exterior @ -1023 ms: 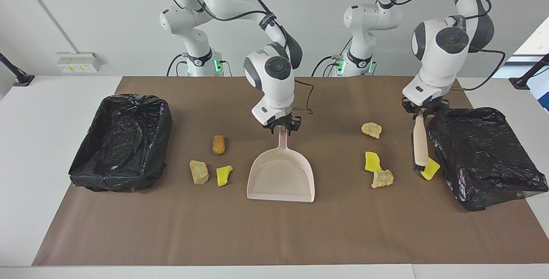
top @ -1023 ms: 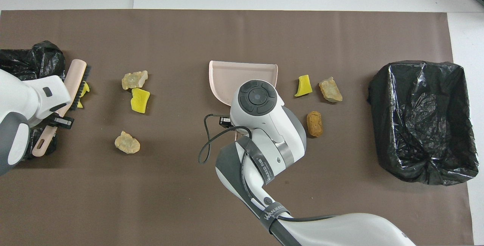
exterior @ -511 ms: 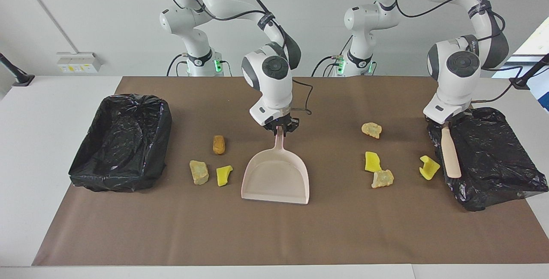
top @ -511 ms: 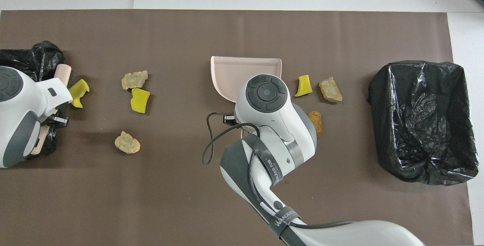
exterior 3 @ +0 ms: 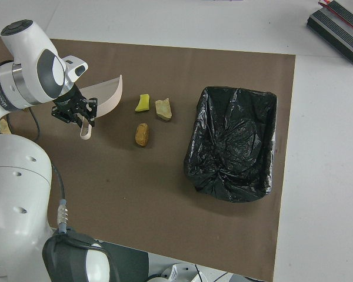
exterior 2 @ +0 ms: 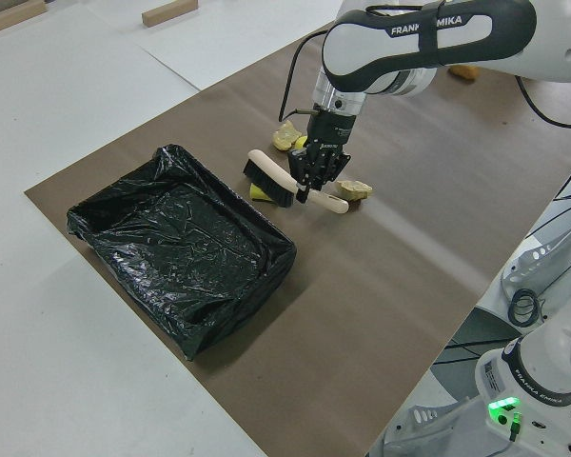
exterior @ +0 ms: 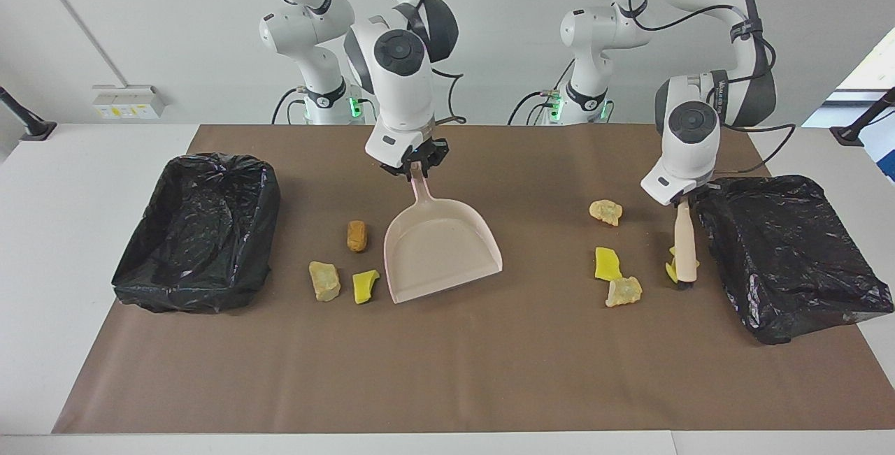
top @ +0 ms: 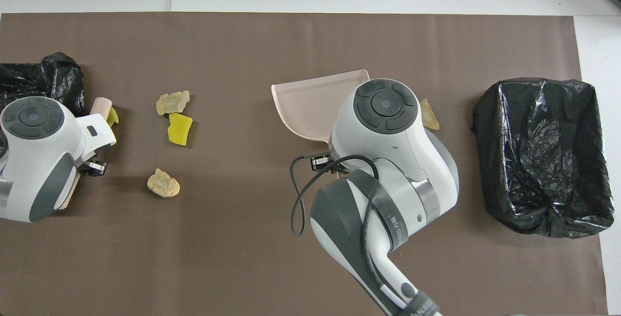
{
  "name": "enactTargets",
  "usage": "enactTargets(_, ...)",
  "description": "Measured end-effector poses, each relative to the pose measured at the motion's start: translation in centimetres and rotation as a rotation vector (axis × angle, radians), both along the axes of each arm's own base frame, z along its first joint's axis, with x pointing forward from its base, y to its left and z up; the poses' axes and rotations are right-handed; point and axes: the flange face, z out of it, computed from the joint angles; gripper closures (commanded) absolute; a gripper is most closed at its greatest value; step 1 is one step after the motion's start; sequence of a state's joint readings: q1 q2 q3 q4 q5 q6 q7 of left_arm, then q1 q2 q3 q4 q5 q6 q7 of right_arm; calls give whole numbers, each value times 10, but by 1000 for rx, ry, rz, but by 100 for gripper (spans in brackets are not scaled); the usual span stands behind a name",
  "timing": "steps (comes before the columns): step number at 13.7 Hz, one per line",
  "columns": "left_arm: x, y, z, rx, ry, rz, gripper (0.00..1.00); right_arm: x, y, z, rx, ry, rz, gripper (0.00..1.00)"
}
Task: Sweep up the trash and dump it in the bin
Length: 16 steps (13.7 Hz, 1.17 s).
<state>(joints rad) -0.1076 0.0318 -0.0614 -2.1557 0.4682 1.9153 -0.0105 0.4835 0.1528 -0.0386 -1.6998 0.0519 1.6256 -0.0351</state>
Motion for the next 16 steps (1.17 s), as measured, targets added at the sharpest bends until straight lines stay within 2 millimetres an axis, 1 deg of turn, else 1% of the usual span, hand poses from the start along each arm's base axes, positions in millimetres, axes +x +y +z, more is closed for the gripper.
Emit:
enactTargets(1,-7,-19,1,-2,23,-8,100,-5,-7,-1,-6,22,109,100)
enactTargets(2,-15,-38,2,-15,42,-9,100,-13,-11,-6,-1,45,210,100)
enactTargets(4,-27,-70,10,-57,39,15,100,-31,-21,-27,23,68,367,100)
enactTargets(5,-31,-78,16,-78,24,36,100,-40,-26,-38,31,65,434,100)
enactTargets(6,-33,-82,25,-100,7,54,100,-46,-32,-48,30,58,510,100)
enactTargets(7,-34,-82,35,-120,-11,67,100,-50,-36,-56,24,49,578,100)
enactTargets(9,-31,-79,58,-152,-55,82,100,-51,-37,-66,20,18,661,100)
enactTargets(10,-26,-79,67,-175,-78,84,100,-51,-35,-71,23,-5,699,100)
enactTargets(11,-20,-77,70,-197,-98,66,100,-52,-32,-77,27,-28,730,100)
enactTargets(13,-5,-67,65,-234,-111,-19,100,-57,-25,-91,30,-49,760,100)
enactTargets(15,22,-48,57,-263,-128,-94,100,-60,-22,-98,31,-52,771,100)
enactTargets(16,38,-39,54,-269,-124,-125,100,-60,-17,-101,32,-59,781,100)
